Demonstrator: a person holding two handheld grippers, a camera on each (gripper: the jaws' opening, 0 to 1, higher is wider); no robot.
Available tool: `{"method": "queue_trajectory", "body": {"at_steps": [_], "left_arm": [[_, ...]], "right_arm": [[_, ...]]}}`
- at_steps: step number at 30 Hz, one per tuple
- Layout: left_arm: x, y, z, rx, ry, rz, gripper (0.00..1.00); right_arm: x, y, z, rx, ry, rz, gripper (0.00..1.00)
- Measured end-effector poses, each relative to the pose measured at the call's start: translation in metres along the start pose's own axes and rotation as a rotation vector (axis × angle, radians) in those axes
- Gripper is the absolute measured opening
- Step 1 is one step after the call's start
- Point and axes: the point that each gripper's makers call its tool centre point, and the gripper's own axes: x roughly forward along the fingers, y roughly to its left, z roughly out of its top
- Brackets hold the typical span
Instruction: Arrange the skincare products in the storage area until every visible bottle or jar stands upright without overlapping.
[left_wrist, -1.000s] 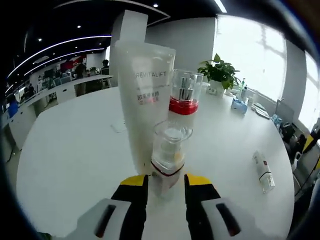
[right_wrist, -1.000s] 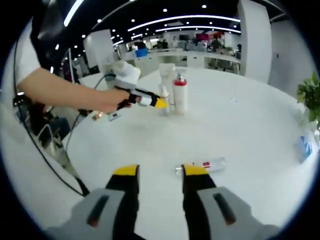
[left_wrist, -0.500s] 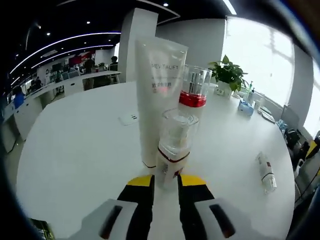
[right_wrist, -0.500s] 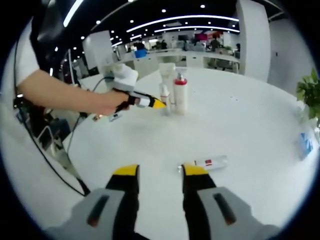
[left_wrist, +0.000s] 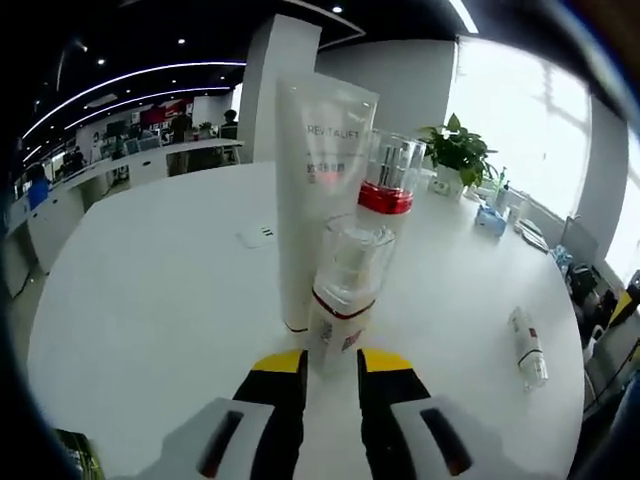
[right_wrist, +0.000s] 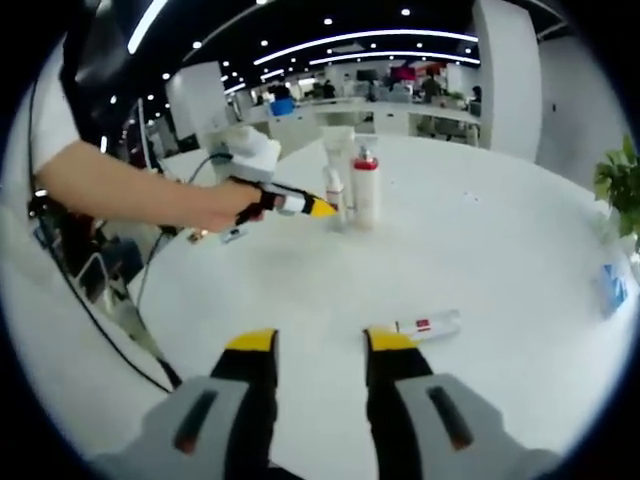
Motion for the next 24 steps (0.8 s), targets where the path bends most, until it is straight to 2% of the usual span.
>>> {"method": "queue_trajectory", "body": {"at_steps": [3,5,8,9,11,13,16,18,22,24], "left_arm": [[-0.008,-0.003,-0.007,-0.006,-0.003,-0.002,0.21],[-0.015,-0.006,-0.01,-0.041,-0.014,-0.008,0.22],[-0.032,-0.011,-0.019,-0.097,-0.035,-0.004,0.22],[-0.044,-0.017,-0.025,-0.127,-0.043,-0.006,0.22],[-0.059,-0.025,-0.034,-0.133,-0.048,-0.009,0.22],[-0.072,-0.033,-0.041,-0.154,-0.054,-0.021,0.22],[-0.096,-0.048,-0.056,-0.165,-0.056,-0.036,0.22],[-0.106,-0.054,-0.064,-0.181,-0.055,-0.044,0.22],[-0.129,-0.067,-0.078,-0.186,-0.048,-0.057,0.22],[-0.143,-0.069,-0.084,-0.19,-0.051,-0.059,0.23]], "right_arm": [[0.002,-0.001,-0.001,0.019,0.002,0.001,0.34],[0.004,-0.002,-0.003,0.024,0.008,0.002,0.36],[0.008,-0.01,-0.008,0.06,0.032,-0.01,0.43],[0.011,-0.016,-0.01,0.075,0.039,-0.022,0.44],[0.017,-0.027,-0.012,0.069,0.06,-0.03,0.47],[0.021,-0.035,-0.013,0.015,0.082,-0.031,0.49],[0.029,-0.045,-0.021,-0.065,0.149,-0.001,0.55],[0.037,-0.055,-0.027,-0.117,0.196,0.018,0.55],[0.046,-0.066,-0.03,-0.167,0.239,0.033,0.55],[0.051,-0.073,-0.032,-0.219,0.288,0.052,0.56]]}}
